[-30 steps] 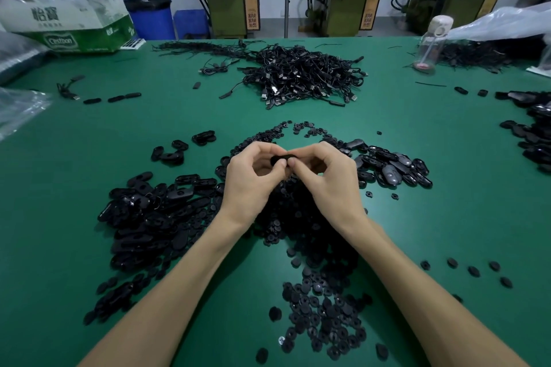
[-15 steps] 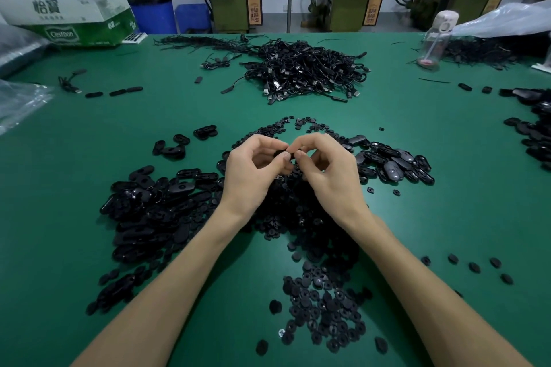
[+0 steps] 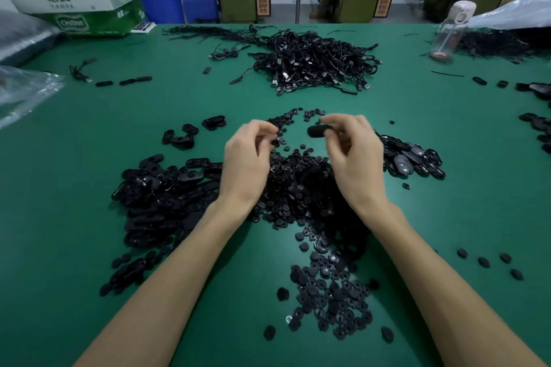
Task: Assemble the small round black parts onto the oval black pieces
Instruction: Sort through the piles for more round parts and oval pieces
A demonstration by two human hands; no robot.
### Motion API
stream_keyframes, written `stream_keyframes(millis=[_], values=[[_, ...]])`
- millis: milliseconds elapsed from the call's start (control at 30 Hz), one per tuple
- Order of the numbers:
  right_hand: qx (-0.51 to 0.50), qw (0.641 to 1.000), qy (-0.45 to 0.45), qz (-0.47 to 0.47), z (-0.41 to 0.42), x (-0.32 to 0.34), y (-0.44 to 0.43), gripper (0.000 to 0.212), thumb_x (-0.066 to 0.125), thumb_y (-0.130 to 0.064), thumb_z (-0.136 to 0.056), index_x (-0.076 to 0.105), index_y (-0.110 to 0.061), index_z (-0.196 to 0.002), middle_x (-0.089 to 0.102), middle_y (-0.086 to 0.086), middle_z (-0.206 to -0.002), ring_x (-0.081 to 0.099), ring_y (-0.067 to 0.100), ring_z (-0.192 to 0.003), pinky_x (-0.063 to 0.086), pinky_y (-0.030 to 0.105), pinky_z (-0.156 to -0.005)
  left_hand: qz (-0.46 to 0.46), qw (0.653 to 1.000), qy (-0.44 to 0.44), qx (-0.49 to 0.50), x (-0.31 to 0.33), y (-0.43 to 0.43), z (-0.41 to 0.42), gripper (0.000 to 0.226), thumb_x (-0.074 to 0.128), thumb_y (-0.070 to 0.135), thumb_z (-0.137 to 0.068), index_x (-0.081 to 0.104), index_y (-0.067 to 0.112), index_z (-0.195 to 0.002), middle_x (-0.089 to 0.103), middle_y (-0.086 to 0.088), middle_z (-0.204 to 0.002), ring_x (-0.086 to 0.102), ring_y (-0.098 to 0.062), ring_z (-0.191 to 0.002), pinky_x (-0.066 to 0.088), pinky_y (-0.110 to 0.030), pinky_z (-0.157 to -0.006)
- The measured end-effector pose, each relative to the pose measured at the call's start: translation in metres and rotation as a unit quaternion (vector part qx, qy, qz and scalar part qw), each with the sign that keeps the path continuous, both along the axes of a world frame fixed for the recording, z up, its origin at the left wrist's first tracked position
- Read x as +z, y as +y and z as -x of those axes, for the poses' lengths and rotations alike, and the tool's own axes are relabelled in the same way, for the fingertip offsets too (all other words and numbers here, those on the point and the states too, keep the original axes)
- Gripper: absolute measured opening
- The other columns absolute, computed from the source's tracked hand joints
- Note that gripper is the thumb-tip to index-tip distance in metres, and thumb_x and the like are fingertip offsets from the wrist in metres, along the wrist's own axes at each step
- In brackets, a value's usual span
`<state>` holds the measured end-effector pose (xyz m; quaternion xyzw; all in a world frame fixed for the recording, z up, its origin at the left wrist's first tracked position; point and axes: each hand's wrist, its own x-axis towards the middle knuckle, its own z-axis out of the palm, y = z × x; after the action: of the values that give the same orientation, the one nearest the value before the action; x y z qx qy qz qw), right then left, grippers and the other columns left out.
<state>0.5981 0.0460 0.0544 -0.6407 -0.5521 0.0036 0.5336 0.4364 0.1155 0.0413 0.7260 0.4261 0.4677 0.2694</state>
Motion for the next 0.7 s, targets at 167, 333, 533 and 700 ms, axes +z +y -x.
stream_keyframes(millis=[167, 333, 533, 700], values=[[-0.121, 0.992, 0.028, -0.012, -0.033, 0.002, 0.004, 0.02, 0.055, -0.006, -0.104, 0.069, -0.007, -0.119, 0.053, 0.001, -0.113, 0.059, 0.007, -0.088, 0.052, 0.018, -0.089, -0.034, 0.93, 0.306, 0.201, -0.003, 0.014, 0.019, 0.054, 0.057, -0.012, -0.086, 0.054, 0.009, -0.135, 0.051, -0.013, -0.132, 0.044, -0.03, -0.124, 0.03, -0.045, -0.107], [-0.212, 0.977, 0.02, 0.029, -0.053, -0.003, 0.002, 0.024, 0.055, -0.011, -0.104, 0.063, -0.011, -0.127, 0.043, 0.008, -0.126, 0.059, 0.02, -0.08, 0.052, 0.036, -0.088, 0.045, 0.871, 0.409, 0.267, -0.002, 0.029, 0.04, 0.037, 0.064, -0.003, -0.089, 0.051, 0.0, -0.123, 0.046, -0.025, -0.132, 0.04, -0.043, -0.125, 0.028, -0.056, -0.107], [-0.035, 0.992, -0.021, 0.12, -0.031, -0.007, 0.006, 0.027, 0.065, -0.03, -0.1, 0.07, -0.015, -0.123, 0.056, 0.001, -0.116, 0.053, 0.023, -0.118, 0.043, 0.035, -0.105, 0.08, 0.868, 0.42, 0.254, -0.003, 0.033, 0.041, 0.03, 0.054, -0.013, -0.088, 0.053, -0.001, -0.115, 0.05, -0.026, -0.127, 0.042, -0.044, -0.122, 0.028, -0.057, -0.108], [0.107, 0.967, -0.098, 0.207, -0.003, -0.013, 0.005, 0.049, 0.068, -0.052, -0.091, 0.069, -0.022, -0.13, 0.056, -0.001, -0.126, 0.036, 0.019, -0.124, 0.03, 0.03, -0.104, 0.073, 0.905, 0.345, 0.238, -0.006, 0.034, 0.041, 0.038, 0.054, -0.018, -0.089, 0.059, 0.001, -0.121, 0.046, -0.023, -0.128, 0.037, -0.04, -0.123, 0.029, -0.051, -0.104]])
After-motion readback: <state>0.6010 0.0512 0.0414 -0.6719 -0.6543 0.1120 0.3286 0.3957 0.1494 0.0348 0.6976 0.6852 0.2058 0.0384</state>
